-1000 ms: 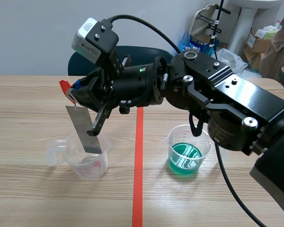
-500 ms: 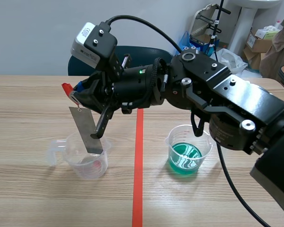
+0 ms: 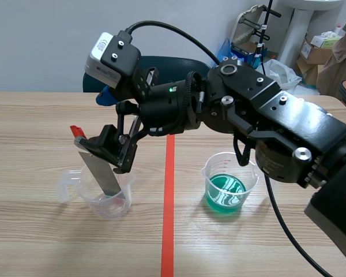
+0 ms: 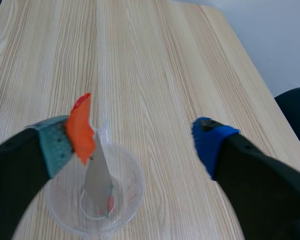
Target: Do the redox reaction experiment
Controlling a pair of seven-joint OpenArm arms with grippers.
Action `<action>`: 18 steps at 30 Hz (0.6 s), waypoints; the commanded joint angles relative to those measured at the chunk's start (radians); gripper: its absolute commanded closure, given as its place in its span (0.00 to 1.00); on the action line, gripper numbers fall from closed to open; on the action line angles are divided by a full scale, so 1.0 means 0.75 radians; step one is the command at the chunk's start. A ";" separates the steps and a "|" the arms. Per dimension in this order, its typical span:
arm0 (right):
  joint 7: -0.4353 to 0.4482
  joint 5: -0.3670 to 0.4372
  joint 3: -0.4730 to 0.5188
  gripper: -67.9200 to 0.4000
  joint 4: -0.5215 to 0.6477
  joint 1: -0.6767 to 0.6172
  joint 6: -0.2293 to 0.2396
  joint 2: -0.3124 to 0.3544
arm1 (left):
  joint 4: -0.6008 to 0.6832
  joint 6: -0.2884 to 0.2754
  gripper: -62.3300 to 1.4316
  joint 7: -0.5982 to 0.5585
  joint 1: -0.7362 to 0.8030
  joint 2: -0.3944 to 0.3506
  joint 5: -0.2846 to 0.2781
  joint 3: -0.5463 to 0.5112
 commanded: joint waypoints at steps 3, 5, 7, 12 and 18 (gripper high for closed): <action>0.012 0.018 0.010 0.10 0.024 0.035 0.010 -0.007 | 0.001 -0.004 0.00 -0.019 0.002 0.010 -0.010 -0.010; 0.008 0.018 0.010 0.02 0.024 0.035 0.010 -0.007 | 0.001 -0.004 0.00 -0.019 0.002 0.010 -0.010 -0.010; 0.004 0.018 0.010 0.00 0.024 0.034 0.010 -0.008 | 0.001 -0.004 0.00 -0.019 0.002 0.010 -0.010 -0.010; -0.017 0.017 0.010 0.00 0.024 0.034 0.010 -0.008 | 0.001 -0.004 0.00 -0.019 0.002 0.010 -0.010 -0.010; -0.042 0.017 -0.003 0.00 0.024 0.035 0.010 -0.007 | 0.001 -0.004 0.00 -0.019 0.002 0.010 -0.020 -0.010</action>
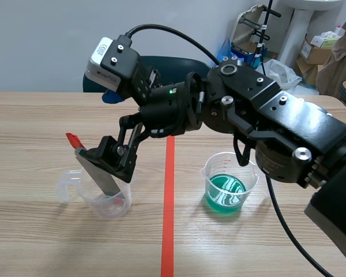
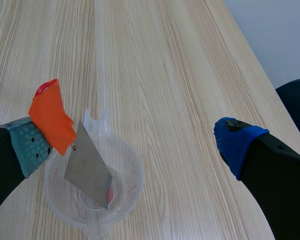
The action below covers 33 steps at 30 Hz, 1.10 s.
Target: Do the redox reaction experiment
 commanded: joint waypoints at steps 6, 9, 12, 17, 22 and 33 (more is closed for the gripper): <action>0.010 0.017 -0.075 0.00 0.024 0.035 0.010 -0.007 | 0.001 -0.004 0.00 -0.018 0.002 0.011 -0.015 -0.010; 0.011 0.019 -0.113 0.00 0.024 0.034 0.010 -0.007 | 0.003 -0.004 0.00 -0.021 0.002 0.026 -0.020 -0.012; 0.011 0.019 -0.140 0.00 0.024 0.035 0.010 -0.002 | 0.005 -0.004 0.00 -0.023 0.002 0.049 -0.020 -0.017; 0.042 0.030 -0.158 0.00 0.024 0.034 0.010 -0.004 | 0.006 -0.004 0.00 -0.032 0.002 0.086 -0.021 -0.018; 0.047 0.029 -0.159 0.00 0.024 0.034 0.010 -0.004 | 0.007 -0.008 0.00 -0.028 0.002 0.134 -0.019 -0.020; 0.046 0.028 -0.159 0.00 0.024 0.031 0.010 -0.004 | 0.078 -0.024 0.00 -0.018 -0.044 0.188 -0.009 -0.091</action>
